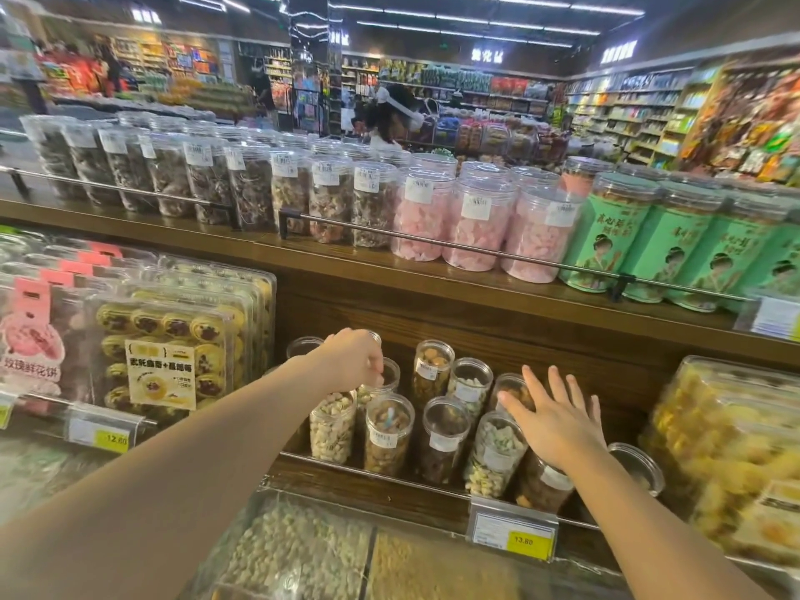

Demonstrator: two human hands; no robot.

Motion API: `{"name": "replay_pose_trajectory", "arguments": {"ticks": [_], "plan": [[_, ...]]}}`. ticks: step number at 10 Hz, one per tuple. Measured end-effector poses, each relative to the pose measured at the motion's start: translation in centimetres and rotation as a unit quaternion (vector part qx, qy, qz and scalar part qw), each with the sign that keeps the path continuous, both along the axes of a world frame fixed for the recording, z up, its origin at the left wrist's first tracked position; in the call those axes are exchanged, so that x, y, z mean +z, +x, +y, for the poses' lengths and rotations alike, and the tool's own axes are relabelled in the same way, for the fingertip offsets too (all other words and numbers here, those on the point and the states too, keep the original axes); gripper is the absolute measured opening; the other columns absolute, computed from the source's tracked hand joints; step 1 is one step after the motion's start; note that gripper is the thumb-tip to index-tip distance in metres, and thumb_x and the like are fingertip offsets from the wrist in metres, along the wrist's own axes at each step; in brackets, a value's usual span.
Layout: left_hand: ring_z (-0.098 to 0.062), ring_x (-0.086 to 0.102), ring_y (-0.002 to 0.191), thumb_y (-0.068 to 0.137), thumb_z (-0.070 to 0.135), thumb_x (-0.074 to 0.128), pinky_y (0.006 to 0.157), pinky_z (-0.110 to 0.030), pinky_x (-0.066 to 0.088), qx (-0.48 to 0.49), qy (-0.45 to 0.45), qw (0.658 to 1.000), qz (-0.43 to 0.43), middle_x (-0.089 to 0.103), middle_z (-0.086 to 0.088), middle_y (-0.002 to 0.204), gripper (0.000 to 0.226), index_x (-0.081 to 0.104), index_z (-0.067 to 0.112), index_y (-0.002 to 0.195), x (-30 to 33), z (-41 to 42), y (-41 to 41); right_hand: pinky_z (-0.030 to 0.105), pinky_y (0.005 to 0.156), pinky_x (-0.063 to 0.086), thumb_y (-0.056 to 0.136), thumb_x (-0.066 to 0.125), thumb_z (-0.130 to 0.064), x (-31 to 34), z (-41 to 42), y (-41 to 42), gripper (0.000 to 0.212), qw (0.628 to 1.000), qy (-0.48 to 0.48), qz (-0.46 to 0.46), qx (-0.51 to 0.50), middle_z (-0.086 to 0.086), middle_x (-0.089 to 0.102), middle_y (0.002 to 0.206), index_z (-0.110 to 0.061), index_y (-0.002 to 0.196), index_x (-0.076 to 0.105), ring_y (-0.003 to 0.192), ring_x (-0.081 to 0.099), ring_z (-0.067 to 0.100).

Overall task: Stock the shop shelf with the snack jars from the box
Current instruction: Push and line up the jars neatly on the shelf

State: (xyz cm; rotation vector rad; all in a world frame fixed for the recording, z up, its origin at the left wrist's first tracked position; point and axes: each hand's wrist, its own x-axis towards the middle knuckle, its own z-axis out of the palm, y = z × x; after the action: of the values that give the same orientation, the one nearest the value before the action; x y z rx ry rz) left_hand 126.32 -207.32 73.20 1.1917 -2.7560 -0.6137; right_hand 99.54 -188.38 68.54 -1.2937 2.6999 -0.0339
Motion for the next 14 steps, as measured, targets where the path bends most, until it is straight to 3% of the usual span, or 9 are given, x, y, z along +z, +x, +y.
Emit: {"name": "replay_pose_trajectory", "arguments": {"ticks": [1, 2, 4, 6, 9, 11, 12, 13, 14], "plan": [[-0.022, 0.056, 0.123, 0.093, 0.031, 0.072, 0.099, -0.037, 0.044, -0.011, -0.001, 1.0, -0.003, 0.06, 0.0, 0.137, 0.021, 0.071, 0.023, 0.112, 0.2, 0.0, -0.3, 0.054, 0.123, -0.007, 0.083, 0.002, -0.087, -0.1, 0.0, 0.0, 0.086, 1.0, -0.001, 0.001, 0.0, -0.002, -0.013, 0.169, -0.046, 0.159, -0.005, 0.155, -0.015, 0.023], [-0.022, 0.053, 0.124, 0.094, 0.048, 0.066, 0.108, -0.047, 0.031, -0.028, -0.058, 0.996, -0.064, 0.061, 0.006, 0.131, 0.041, 0.065, 0.029, 0.131, 0.8, 0.3, -0.6, 0.055, 0.123, -0.006, 0.083, 0.002, -0.087, -0.1, -0.1, -0.1, 0.086, 1.0, 0.0, 0.003, -0.001, -0.002, -0.013, 0.169, -0.046, 0.159, -0.005, 0.155, -0.015, 0.024], [-0.027, 0.047, 0.122, 0.089, 0.064, 0.061, 0.107, -0.046, 0.031, 0.019, -0.127, 0.986, -0.105, 0.056, -0.001, 0.121, 0.047, 0.071, 0.023, 0.108, 0.5, 0.3, -1.5, 0.055, 0.123, -0.006, 0.084, 0.003, -0.087, -0.1, 0.0, -0.1, 0.086, 1.0, -0.006, -0.001, 0.002, -0.002, -0.013, 0.169, -0.046, 0.159, -0.004, 0.155, -0.015, 0.023], [-0.029, 0.049, 0.121, 0.097, 0.05, 0.06, 0.105, -0.045, 0.035, 0.055, -0.201, 0.975, -0.08, 0.058, -0.005, 0.126, 0.037, 0.067, 0.019, 0.116, -0.4, 0.5, -3.5, 0.054, 0.124, -0.005, 0.083, 0.003, -0.087, -0.1, 0.0, -0.1, 0.086, 1.0, -0.007, -0.002, 0.002, -0.003, -0.012, 0.169, -0.046, 0.159, -0.002, 0.155, -0.014, 0.023], [-0.012, 0.065, 0.096, 0.095, 0.029, 0.065, 0.096, -0.038, 0.05, 0.02, -0.096, 0.993, 0.061, 0.069, 0.013, 0.097, 0.009, 0.073, 0.032, 0.096, 0.8, -0.4, -1.2, 0.055, 0.124, -0.004, 0.087, 0.006, -0.084, 0.1, 0.0, 0.0, 0.083, 1.0, -0.004, 0.003, 0.005, -0.002, -0.011, 0.169, -0.045, 0.159, -0.002, 0.155, -0.013, 0.024], [-0.004, 0.066, 0.093, 0.082, 0.044, 0.08, 0.086, -0.029, 0.056, 0.017, -0.011, 0.999, -0.043, 0.07, 0.018, 0.097, 0.017, 0.073, 0.037, 0.096, 3.1, -1.3, 4.6, 0.055, 0.124, -0.004, 0.084, 0.004, -0.087, 0.1, 0.2, 0.0, 0.085, 1.0, -0.005, 0.0, 0.005, -0.002, -0.011, 0.169, -0.045, 0.159, -0.002, 0.155, -0.013, 0.024], [-0.006, 0.062, 0.11, 0.074, 0.067, 0.077, 0.102, -0.037, 0.048, 0.005, -0.022, 0.993, -0.116, 0.068, 0.02, 0.117, 0.056, 0.069, 0.037, 0.121, 2.8, -0.8, 6.2, 0.055, 0.123, -0.005, 0.084, 0.003, -0.087, 0.1, 0.2, 0.0, 0.086, 1.0, -0.004, -0.004, 0.003, -0.002, -0.012, 0.169, -0.046, 0.159, -0.002, 0.155, -0.014, 0.023], [-0.012, 0.045, 0.131, 0.083, 0.06, 0.073, 0.116, -0.05, 0.02, -0.05, -0.011, 0.991, -0.127, 0.058, 0.016, 0.133, 0.055, 0.062, 0.043, 0.134, 1.8, 0.0, 6.6, 0.055, 0.124, -0.005, 0.083, 0.002, -0.087, 0.0, 0.1, 0.0, 0.086, 1.0, -0.004, -0.001, 0.002, -0.002, -0.011, 0.169, -0.046, 0.159, -0.002, 0.155, -0.013, 0.023], [-0.014, 0.041, 0.119, 0.08, 0.072, 0.067, 0.106, -0.045, 0.023, -0.052, -0.061, 0.987, -0.141, 0.061, 0.019, 0.115, 0.051, 0.067, 0.044, 0.123, 1.6, 0.7, 6.6, 0.054, 0.124, -0.005, 0.084, 0.003, -0.086, 0.0, 0.1, 0.0, 0.085, 1.0, -0.004, -0.002, 0.001, -0.003, -0.011, 0.169, -0.047, 0.159, -0.002, 0.155, -0.013, 0.022]]}}
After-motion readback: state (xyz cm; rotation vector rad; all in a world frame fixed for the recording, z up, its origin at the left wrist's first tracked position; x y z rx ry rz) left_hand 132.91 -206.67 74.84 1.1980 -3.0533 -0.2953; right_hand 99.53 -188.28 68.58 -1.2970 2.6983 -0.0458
